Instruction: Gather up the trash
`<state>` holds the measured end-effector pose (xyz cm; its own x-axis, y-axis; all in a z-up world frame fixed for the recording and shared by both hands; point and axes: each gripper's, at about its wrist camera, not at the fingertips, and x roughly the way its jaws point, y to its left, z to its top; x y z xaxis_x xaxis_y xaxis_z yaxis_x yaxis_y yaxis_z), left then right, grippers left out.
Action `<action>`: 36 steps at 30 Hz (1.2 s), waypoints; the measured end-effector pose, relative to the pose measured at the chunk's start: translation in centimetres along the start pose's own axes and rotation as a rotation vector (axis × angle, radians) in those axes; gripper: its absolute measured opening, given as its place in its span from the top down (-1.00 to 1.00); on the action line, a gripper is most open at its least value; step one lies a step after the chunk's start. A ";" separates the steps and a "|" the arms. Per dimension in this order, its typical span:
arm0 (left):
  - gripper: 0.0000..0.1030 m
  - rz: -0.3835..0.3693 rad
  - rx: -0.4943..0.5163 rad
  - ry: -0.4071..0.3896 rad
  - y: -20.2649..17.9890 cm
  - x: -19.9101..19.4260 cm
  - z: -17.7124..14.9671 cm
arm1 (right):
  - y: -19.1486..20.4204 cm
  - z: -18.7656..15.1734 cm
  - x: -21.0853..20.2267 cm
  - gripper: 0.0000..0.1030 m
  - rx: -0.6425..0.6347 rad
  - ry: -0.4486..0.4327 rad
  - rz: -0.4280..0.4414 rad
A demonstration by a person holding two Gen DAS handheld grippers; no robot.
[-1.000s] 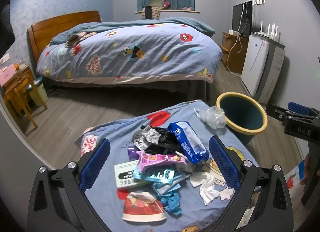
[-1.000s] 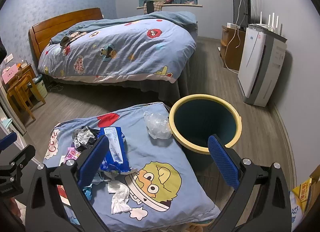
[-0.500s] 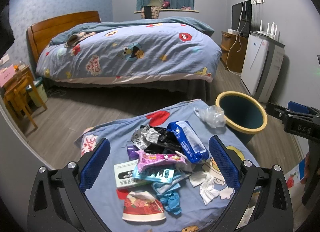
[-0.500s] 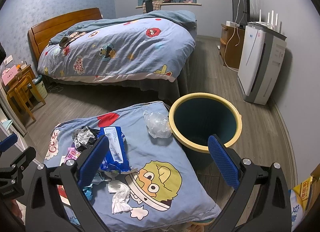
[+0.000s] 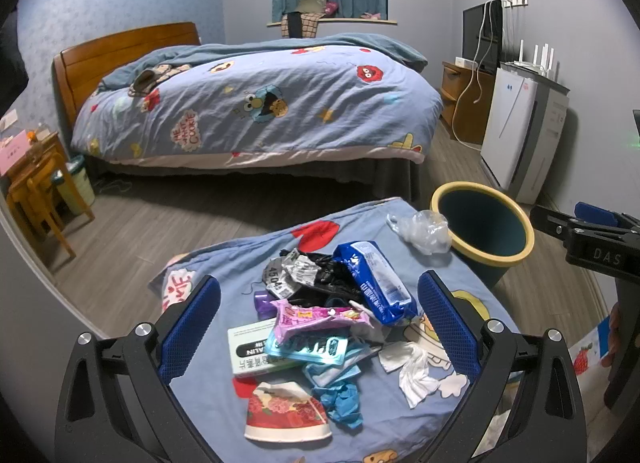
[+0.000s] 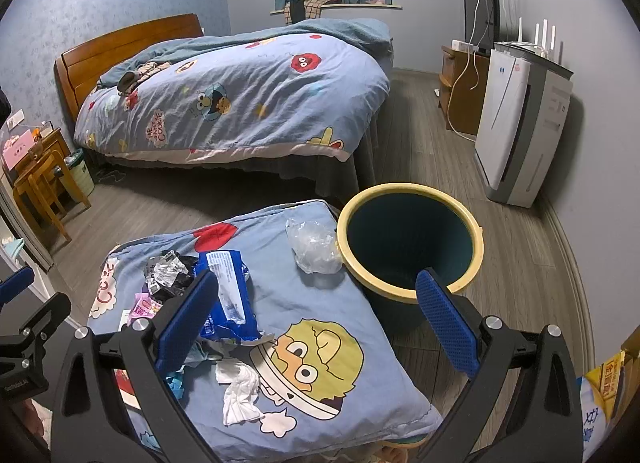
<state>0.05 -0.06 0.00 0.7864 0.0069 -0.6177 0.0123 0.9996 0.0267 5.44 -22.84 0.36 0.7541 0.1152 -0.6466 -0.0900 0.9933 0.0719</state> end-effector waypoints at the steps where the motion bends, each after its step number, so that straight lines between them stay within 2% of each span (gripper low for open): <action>1: -0.90 0.000 0.000 0.000 0.0 0.0 0.0 | 0.0 0.1 0.0 -0.89 -0.002 0.000 -0.001; 36: -0.90 0.000 0.002 0.002 0.0 0.0 0.0 | -0.1 -0.4 0.3 -0.89 0.030 0.020 0.007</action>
<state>0.06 -0.07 0.00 0.7853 0.0068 -0.6191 0.0135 0.9995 0.0281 5.41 -22.95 -0.12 0.7402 0.1221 -0.6613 -0.0754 0.9922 0.0988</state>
